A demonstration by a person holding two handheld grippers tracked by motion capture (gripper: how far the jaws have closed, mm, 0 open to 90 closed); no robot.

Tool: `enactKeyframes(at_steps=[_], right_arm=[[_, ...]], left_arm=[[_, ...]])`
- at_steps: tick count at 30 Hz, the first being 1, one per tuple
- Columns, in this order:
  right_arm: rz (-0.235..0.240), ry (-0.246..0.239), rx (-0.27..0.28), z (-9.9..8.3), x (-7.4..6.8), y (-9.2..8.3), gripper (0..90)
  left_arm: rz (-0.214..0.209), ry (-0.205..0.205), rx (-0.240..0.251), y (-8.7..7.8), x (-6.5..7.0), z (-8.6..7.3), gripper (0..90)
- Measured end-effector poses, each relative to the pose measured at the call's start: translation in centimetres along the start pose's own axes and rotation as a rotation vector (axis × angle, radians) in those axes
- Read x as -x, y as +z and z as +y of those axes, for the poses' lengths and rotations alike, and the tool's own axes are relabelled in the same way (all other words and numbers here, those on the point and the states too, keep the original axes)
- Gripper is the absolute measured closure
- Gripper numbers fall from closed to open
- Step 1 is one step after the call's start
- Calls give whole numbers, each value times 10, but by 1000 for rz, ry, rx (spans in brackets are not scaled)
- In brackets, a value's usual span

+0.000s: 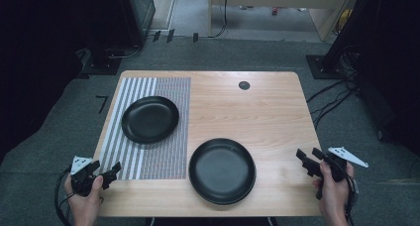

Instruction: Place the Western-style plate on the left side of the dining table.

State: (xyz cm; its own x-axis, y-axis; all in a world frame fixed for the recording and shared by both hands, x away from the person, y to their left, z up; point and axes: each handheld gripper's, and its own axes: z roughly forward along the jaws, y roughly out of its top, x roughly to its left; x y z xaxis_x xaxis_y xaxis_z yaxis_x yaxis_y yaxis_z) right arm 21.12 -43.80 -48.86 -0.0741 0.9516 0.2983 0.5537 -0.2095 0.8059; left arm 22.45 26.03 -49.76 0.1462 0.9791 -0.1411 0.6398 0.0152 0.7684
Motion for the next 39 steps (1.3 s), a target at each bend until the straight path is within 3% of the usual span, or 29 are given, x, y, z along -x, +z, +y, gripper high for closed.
enactKeyframes(at_steps=[6, 11, 12, 15, 19, 22, 28, 39], right_arm=[[-81, -15, -11, -12, 21, -14, 283], [-104, 1, -29, -20, 30, -19, 283], [-113, -1, -36, -23, 32, -21, 282], [-124, -16, -46, -26, 32, -21, 282], [-162, -56, -106, -37, 24, -13, 274], [-173, -58, -123, -40, 21, -8, 263], [-236, -169, -150, -43, 9, -2, 229], [-219, -176, -164, -43, 8, -1, 175]], left_arm=[[23, -22, -6, -2, -12, -6, 186], [22, -35, -10, -1, -15, -10, 186], [24, -23, -17, 0, -13, -10, 186], [32, -2, -22, 1, -11, -10, 186], [41, 35, -45, 5, -4, -13, 185], [50, 60, -59, 6, -1, -15, 185], [84, 92, -53, 7, 4, -20, 185], [95, 104, -50, 6, 6, -22, 187]])
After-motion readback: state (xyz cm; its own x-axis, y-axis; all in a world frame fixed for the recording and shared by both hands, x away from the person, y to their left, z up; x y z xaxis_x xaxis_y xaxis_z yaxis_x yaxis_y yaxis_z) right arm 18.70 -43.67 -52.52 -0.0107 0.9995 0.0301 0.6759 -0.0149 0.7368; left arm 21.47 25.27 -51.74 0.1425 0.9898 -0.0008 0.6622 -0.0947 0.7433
